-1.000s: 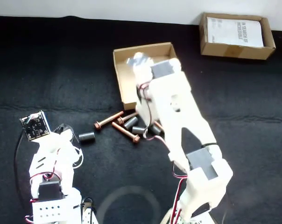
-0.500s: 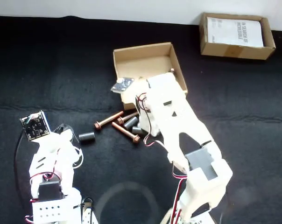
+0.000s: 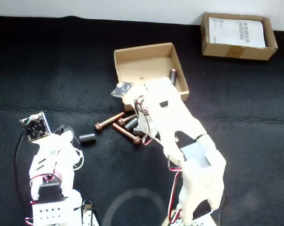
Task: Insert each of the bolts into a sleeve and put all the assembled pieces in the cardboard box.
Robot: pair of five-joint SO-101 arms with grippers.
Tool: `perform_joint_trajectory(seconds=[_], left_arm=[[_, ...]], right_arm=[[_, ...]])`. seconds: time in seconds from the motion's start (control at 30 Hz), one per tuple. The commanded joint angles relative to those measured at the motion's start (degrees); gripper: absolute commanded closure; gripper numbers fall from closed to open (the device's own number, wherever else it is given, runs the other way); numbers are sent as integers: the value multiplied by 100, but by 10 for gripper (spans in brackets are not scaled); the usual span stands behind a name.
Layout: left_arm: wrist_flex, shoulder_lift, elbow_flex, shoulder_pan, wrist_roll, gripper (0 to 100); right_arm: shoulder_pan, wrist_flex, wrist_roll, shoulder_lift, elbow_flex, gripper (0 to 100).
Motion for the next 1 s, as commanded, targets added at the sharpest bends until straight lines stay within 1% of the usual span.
perform_joint_trajectory(seconds=[0.0, 0.13, 0.2, 0.33, 0.63, 0.8, 0.97], left_arm=[[-53, -31, 101, -40, -18, 989], [-53, -31, 101, -48, -18, 989], [-53, -31, 101, -48, -18, 989], [-53, -31, 101, -48, -18, 989], [-53, -31, 101, -48, -18, 989], [-53, -31, 101, -48, -18, 989], [-53, -40, 101, -48, -18, 989]], right_arm=[[-180, -171, 26, -22, 4, 724], [-224, -418, -325, -22, 22, 735], [-224, -453, -440, -22, 22, 786], [-215, -453, -440, 4, 22, 925], [4, -365, -422, 356, 22, 919], [31, -4, -413, 462, 22, 919], [92, 75, -404, 602, 13, 918]])
